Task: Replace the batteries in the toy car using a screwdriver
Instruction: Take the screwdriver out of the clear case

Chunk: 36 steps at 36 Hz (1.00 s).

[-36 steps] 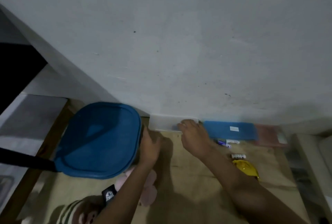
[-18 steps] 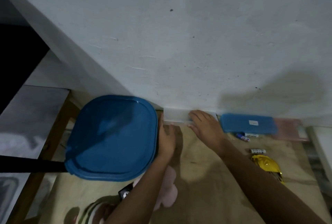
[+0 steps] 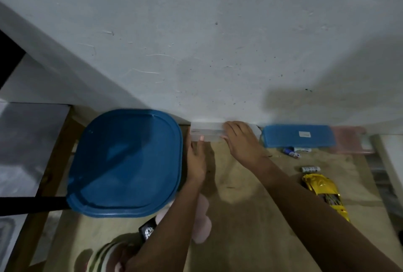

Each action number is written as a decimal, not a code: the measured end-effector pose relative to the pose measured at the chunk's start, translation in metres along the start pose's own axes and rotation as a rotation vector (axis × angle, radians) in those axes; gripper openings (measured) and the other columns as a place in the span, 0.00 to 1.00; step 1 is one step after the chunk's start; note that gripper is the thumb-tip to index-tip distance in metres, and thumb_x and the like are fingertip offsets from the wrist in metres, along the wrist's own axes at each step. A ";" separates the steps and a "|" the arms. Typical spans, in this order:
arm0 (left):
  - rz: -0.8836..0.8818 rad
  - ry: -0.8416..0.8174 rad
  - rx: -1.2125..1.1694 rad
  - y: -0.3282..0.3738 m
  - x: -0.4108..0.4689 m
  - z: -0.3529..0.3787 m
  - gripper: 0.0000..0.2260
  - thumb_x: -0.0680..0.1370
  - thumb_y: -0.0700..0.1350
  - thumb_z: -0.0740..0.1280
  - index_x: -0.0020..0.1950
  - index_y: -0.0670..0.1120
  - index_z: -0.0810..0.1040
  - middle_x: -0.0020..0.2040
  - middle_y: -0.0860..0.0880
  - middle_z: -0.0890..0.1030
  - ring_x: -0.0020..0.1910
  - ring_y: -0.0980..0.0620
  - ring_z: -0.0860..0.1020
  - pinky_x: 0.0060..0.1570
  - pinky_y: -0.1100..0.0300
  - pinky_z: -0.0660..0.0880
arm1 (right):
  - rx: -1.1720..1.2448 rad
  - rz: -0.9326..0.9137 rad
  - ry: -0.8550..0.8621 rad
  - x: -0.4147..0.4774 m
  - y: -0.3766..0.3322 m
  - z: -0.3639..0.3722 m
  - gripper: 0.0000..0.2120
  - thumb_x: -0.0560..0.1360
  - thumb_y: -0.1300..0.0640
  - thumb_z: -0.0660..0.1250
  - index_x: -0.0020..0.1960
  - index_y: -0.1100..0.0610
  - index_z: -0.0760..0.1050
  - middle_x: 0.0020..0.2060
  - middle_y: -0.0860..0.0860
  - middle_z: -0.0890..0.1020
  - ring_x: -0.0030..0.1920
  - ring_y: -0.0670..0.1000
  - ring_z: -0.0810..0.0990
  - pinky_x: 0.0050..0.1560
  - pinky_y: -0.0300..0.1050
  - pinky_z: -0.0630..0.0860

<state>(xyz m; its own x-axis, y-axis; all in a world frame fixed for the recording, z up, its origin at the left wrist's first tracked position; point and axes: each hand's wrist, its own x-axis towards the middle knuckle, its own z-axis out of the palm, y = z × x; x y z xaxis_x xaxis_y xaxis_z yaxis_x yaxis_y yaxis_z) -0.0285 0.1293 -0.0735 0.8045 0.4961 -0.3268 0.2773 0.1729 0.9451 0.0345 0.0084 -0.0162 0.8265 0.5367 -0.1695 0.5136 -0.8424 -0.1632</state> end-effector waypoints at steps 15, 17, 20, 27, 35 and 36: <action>-0.046 -0.005 -0.055 0.025 -0.017 0.005 0.21 0.81 0.53 0.57 0.73 0.53 0.63 0.70 0.51 0.69 0.67 0.55 0.67 0.68 0.55 0.64 | 0.066 -0.027 0.543 0.010 0.015 -0.015 0.12 0.74 0.50 0.61 0.48 0.55 0.80 0.43 0.52 0.79 0.46 0.52 0.73 0.46 0.44 0.65; -0.069 0.026 -0.049 0.026 -0.019 0.007 0.20 0.80 0.51 0.59 0.73 0.52 0.64 0.68 0.51 0.71 0.65 0.56 0.69 0.66 0.56 0.66 | 0.144 -0.036 0.584 0.011 0.015 -0.019 0.07 0.74 0.55 0.65 0.44 0.58 0.78 0.39 0.53 0.79 0.40 0.53 0.77 0.40 0.43 0.70; -0.075 0.028 0.010 0.024 -0.020 0.004 0.21 0.80 0.47 0.60 0.73 0.51 0.63 0.69 0.48 0.71 0.67 0.51 0.70 0.69 0.49 0.66 | 0.227 -0.029 0.555 0.009 0.016 -0.019 0.05 0.73 0.58 0.66 0.40 0.59 0.75 0.33 0.52 0.78 0.33 0.51 0.75 0.35 0.36 0.66; -0.059 -0.016 0.070 0.025 -0.026 -0.002 0.20 0.82 0.43 0.57 0.74 0.48 0.61 0.70 0.48 0.69 0.69 0.52 0.67 0.71 0.50 0.62 | 0.284 -0.063 0.486 -0.004 0.025 -0.013 0.04 0.73 0.62 0.66 0.47 0.59 0.78 0.40 0.53 0.82 0.40 0.51 0.80 0.41 0.42 0.77; -0.064 -0.006 0.118 0.028 -0.028 -0.002 0.20 0.82 0.41 0.56 0.74 0.46 0.60 0.69 0.45 0.70 0.67 0.49 0.69 0.70 0.51 0.64 | 0.176 -0.093 0.212 -0.010 0.031 0.000 0.07 0.67 0.67 0.70 0.45 0.62 0.80 0.38 0.57 0.82 0.40 0.58 0.79 0.38 0.52 0.79; -0.067 -0.006 0.120 0.029 -0.028 -0.002 0.20 0.82 0.41 0.56 0.75 0.46 0.60 0.69 0.45 0.70 0.68 0.49 0.69 0.70 0.50 0.64 | 0.160 -0.090 0.170 -0.009 0.030 0.001 0.08 0.67 0.67 0.70 0.46 0.63 0.80 0.38 0.58 0.81 0.40 0.59 0.79 0.38 0.53 0.79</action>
<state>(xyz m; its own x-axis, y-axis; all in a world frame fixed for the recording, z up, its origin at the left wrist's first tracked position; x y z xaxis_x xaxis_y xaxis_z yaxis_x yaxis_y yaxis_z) -0.0440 0.1225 -0.0372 0.7849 0.4818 -0.3897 0.3913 0.1023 0.9145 0.0423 -0.0219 -0.0210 0.8128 0.5823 0.0169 0.5553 -0.7658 -0.3243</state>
